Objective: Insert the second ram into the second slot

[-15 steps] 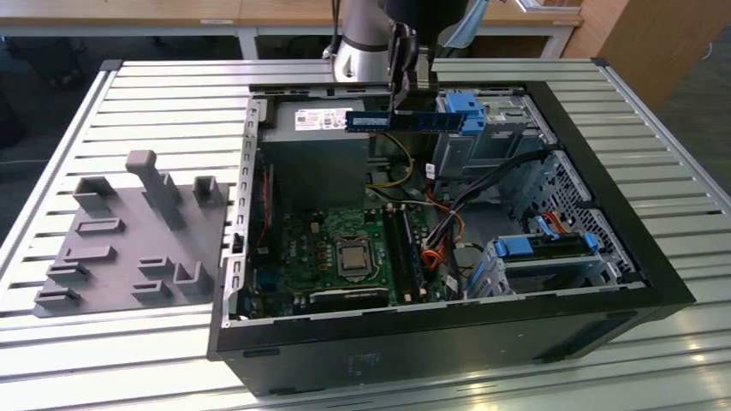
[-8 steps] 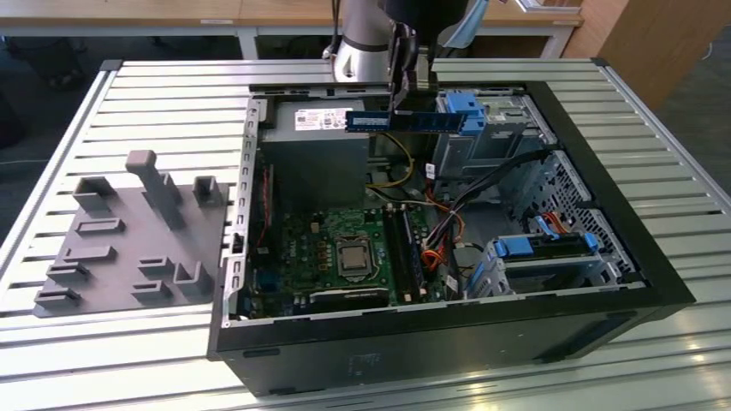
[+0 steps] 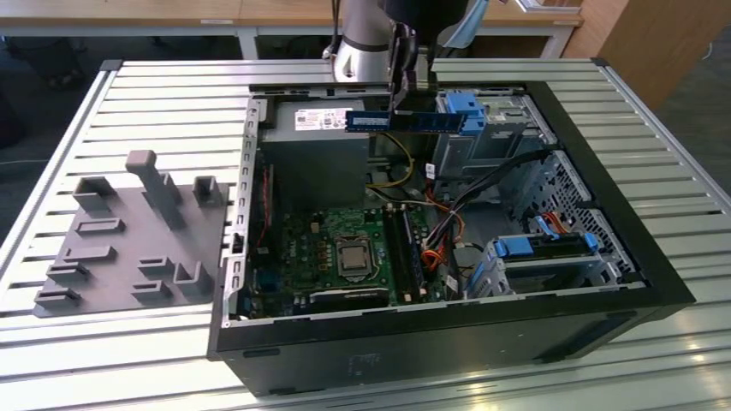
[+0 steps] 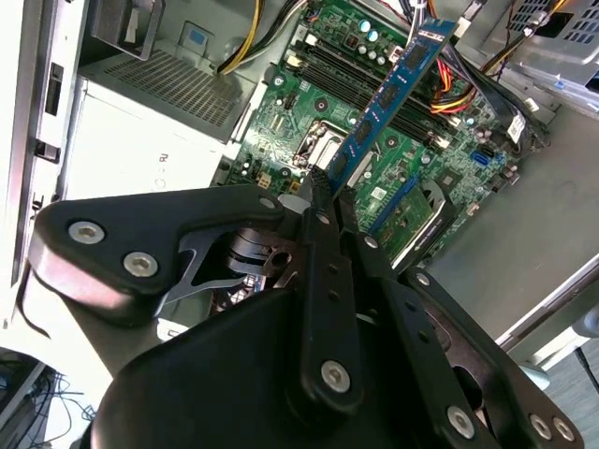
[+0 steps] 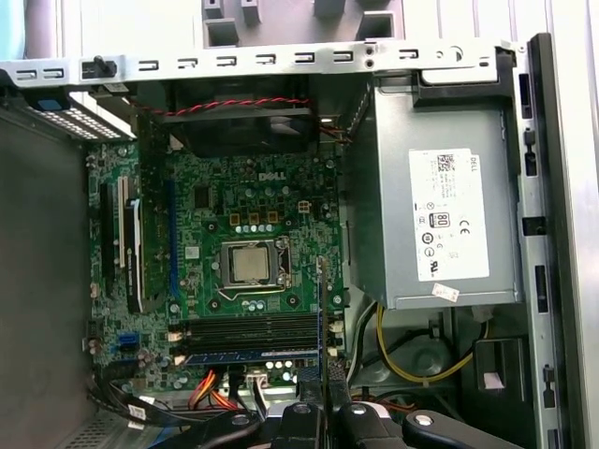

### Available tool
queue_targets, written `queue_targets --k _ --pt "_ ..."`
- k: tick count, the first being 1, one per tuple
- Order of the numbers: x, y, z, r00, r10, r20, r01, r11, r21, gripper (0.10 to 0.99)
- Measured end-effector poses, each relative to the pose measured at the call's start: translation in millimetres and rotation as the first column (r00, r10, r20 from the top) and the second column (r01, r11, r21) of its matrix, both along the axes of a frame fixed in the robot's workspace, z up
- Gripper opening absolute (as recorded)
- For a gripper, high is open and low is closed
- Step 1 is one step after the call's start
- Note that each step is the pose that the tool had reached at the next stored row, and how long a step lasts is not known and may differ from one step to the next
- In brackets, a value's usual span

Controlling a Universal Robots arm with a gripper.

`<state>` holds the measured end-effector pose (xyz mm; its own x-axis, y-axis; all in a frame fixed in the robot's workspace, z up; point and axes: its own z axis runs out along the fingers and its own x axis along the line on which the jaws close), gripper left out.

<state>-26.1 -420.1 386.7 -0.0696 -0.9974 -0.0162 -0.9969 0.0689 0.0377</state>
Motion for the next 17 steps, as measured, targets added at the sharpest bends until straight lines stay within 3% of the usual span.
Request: queue_targets --k 17 --pt "0.0 0.0 0.0 0.9997 -0.023 0.0 0.023 0.9997 0.0 0.137"
